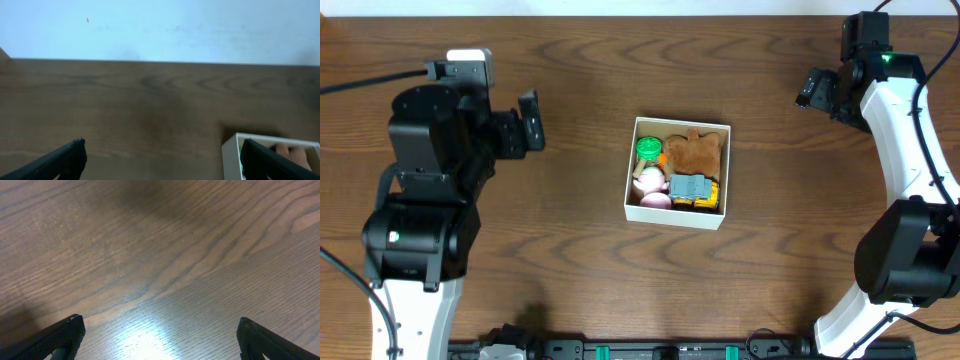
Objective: Pack container
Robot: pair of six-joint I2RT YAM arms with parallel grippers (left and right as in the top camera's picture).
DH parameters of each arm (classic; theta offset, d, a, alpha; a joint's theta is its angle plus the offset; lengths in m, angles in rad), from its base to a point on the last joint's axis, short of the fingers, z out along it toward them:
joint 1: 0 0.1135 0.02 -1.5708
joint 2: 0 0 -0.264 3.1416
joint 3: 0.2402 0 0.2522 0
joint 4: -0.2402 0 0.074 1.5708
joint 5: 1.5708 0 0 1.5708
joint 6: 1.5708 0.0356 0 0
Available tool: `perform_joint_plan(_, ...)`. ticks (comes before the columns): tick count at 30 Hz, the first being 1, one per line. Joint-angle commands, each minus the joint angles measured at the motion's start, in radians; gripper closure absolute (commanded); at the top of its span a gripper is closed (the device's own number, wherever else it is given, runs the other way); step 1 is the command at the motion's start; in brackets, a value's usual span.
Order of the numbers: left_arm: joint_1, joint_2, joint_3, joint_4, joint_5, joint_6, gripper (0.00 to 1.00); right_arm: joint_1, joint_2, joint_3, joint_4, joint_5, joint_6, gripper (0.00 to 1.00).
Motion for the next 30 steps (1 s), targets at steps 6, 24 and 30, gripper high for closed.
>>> perform_joint_plan(6,0.005,-0.006,0.011,-0.117,-0.009,0.01,0.02,-0.008,-0.029,0.019,-0.002,0.007,0.005,0.01)
perform_joint_plan(24,0.037,-0.388,-0.063,-0.194,-0.03,0.024,0.02,-0.008,-0.029,0.019,-0.002,0.007,0.005,0.01)
perform_joint_plan(30,0.038,-0.636,-0.247,-0.181,-0.03,0.012,0.02,-0.008,-0.029,0.019,-0.002,0.008,0.005,0.01)
